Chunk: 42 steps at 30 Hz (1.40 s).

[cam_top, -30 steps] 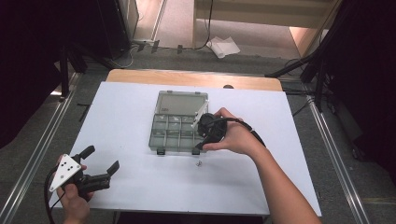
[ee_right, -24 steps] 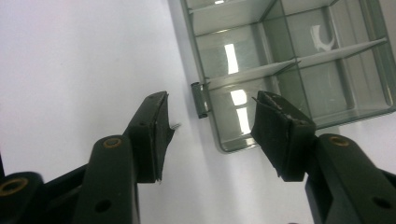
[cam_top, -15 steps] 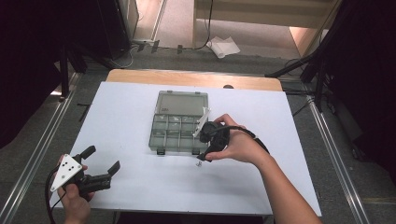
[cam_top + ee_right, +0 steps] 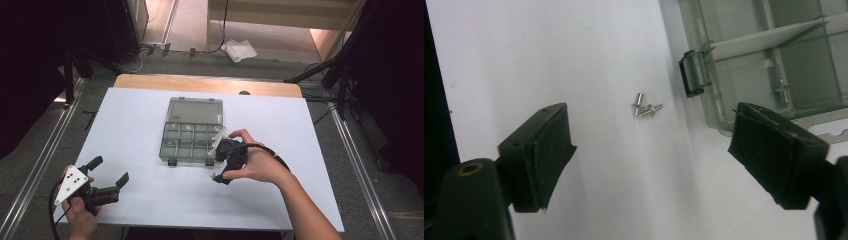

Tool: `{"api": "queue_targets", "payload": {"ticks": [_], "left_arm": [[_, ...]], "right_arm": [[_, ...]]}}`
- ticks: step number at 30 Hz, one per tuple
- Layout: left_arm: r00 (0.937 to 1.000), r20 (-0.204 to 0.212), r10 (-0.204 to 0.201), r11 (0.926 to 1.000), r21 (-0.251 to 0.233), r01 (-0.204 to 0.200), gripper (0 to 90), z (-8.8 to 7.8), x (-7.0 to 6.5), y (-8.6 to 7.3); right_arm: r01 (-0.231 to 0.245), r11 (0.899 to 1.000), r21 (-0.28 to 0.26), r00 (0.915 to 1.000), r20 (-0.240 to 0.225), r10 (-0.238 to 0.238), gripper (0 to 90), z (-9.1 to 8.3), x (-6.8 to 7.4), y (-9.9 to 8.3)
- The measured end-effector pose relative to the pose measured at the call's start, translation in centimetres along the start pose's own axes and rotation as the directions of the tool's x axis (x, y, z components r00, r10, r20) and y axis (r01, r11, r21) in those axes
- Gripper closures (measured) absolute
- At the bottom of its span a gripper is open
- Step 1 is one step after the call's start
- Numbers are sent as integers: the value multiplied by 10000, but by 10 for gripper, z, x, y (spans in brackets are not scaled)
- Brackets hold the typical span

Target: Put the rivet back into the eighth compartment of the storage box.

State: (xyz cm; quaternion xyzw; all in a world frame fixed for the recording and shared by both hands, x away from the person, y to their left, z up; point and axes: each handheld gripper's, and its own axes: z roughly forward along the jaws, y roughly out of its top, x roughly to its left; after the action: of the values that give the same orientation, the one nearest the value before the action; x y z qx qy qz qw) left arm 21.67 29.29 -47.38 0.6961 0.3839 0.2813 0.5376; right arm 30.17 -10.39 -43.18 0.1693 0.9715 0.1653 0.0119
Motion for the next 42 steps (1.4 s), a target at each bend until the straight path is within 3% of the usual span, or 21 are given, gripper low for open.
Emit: {"api": "queue_targets", "payload": {"ticks": [3,6,21,34,40,42], "left_arm": [[10000,-2,-23,10000,-11,23,0,0,0,0],[10000,-10,-8,10000,-3,8,0,0,0,0],[10000,-7,-25,10000,-15,25,0,0,0,0],[10000,-14,4,10000,-61,-4,0,-1,-1,0],[10000,-4,-1,10000,-94,1,0,-1,-1,0],[10000,-14,2,10000,-87,-2,0,-1,0,0]], "right_arm": [[15,10000,36,9998,189,-16,115,2,2,0],[1,9999,125,10000,75,-2,15,3,5,0],[170,9993,330,9998,-105,-167,2,17,15,-4],[391,9987,319,9990,-232,-384,73,23,21,-6],[345,9987,387,9993,-155,-339,164,27,22,-6],[426,9984,379,9990,-142,-421,235,28,22,-6]]}}
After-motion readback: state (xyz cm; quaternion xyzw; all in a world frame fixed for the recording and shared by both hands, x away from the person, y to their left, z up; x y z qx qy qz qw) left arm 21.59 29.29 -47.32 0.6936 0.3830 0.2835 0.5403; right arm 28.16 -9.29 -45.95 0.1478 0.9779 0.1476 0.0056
